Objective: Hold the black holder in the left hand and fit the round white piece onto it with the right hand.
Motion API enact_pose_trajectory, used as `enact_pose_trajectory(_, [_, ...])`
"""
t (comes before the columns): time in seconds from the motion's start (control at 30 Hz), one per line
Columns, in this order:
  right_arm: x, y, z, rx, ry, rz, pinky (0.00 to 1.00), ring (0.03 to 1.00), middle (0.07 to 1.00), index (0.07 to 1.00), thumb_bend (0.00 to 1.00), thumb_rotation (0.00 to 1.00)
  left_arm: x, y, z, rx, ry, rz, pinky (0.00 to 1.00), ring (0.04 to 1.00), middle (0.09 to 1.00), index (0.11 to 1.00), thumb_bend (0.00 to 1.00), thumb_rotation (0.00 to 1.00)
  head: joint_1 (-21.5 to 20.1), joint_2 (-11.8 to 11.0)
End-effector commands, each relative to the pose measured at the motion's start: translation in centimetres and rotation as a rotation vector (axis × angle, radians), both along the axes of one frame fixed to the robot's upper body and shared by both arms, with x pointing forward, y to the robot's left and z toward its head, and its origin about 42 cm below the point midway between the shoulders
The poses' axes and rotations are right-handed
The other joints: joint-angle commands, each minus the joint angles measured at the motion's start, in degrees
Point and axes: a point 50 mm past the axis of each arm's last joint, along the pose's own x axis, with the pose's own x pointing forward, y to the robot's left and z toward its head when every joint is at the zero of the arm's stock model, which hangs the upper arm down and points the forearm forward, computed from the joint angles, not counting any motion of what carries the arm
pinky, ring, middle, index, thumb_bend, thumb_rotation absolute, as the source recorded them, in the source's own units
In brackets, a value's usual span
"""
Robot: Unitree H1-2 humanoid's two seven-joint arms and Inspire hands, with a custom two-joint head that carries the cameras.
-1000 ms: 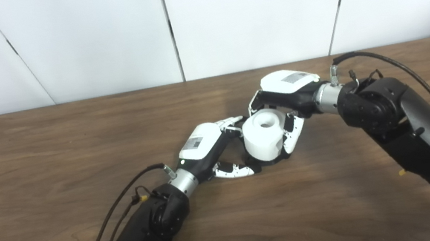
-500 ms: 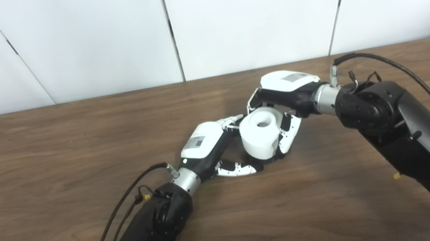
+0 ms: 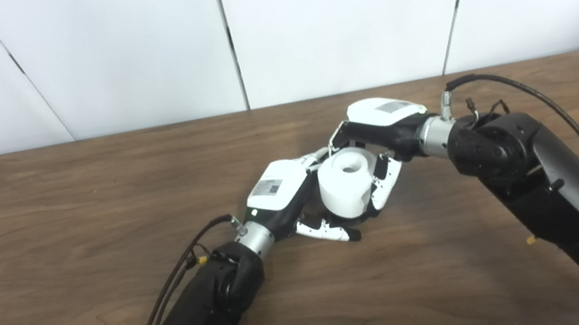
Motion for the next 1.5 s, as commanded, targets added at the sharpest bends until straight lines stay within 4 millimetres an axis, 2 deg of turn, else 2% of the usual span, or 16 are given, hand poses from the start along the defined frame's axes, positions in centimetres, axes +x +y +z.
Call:
enact_pose_trajectory(0.0, [0.2, 0.2, 2.1, 0.028, -0.073, 0.012, 0.68, 0.768, 0.722, 0.480, 0.52, 0.14, -1.2, 1.2, -3.6, 0.111, 0.166, 0.034, 0.82, 0.893, 0.933, 0.673, 0.98, 0.35, 0.05, 0.12])
enact_pose_trajectory(0.13, [0.2, 0.1, 2.0, 0.026, -0.067, 0.008, 0.68, 0.771, 0.725, 0.480, 0.52, 0.14, -1.2, 1.3, -3.7, 0.062, 0.179, 0.034, 0.82, 0.884, 0.918, 0.578, 0.95, 0.25, 0.40, 0.16])
enact_pose_trajectory(0.17, [0.2, 0.1, 2.0, 0.025, -0.067, 0.008, 0.68, 0.769, 0.725, 0.480, 0.52, 0.14, -1.2, 1.3, -3.7, 0.052, 0.180, 0.036, 0.83, 0.886, 0.916, 0.534, 0.74, 0.17, 0.40, 0.16])
enact_pose_trajectory(0.2, [0.2, 0.1, 2.0, 0.024, -0.067, 0.008, 0.68, 0.768, 0.724, 0.480, 0.52, 0.14, -1.2, 1.3, -3.7, 0.043, 0.180, 0.036, 0.83, 0.885, 0.912, 0.510, 0.63, 0.12, 0.36, 0.17])
enact_pose_trajectory(0.23, [0.2, 0.1, 2.0, 0.023, -0.067, 0.007, 0.68, 0.767, 0.724, 0.480, 0.52, 0.14, -1.2, 1.3, -3.7, 0.033, 0.180, 0.037, 0.84, 0.882, 0.906, 0.493, 0.57, 0.09, 0.33, 0.16])
enact_pose_trajectory(0.3, [0.2, 0.0, 2.0, 0.022, -0.067, 0.005, 0.69, 0.771, 0.725, 0.480, 0.52, 0.14, -1.3, 1.4, -3.7, 0.024, 0.177, 0.038, 0.84, 0.883, 0.902, 0.483, 0.54, 0.08, 0.30, 0.16])
enact_pose_trajectory(1.03, [0.5, -1.0, 2.7, 0.054, -0.089, 0.000, 0.66, 0.758, 0.711, 0.480, 0.52, 0.14, -1.2, 1.6, -3.8, 0.020, 0.142, 0.048, 0.81, 0.863, 0.877, 0.476, 0.52, 0.07, -0.05, 0.37])
enact_pose_trajectory(1.33, [0.5, -1.2, 6.0, 0.084, -0.167, 0.012, 0.61, 0.747, 0.714, 0.481, 0.52, 0.14, -1.1, 1.6, -3.9, 0.021, 0.140, 0.045, 0.80, 0.858, 0.874, 0.477, 0.52, 0.07, -0.05, 0.26])
enact_pose_trajectory(1.47, [0.6, -1.2, 6.9, 0.092, -0.187, 0.010, 0.62, 0.746, 0.714, 0.481, 0.52, 0.14, -1.0, 1.6, -4.0, 0.019, 0.138, 0.043, 0.79, 0.854, 0.872, 0.476, 0.52, 0.07, -0.13, 0.23])
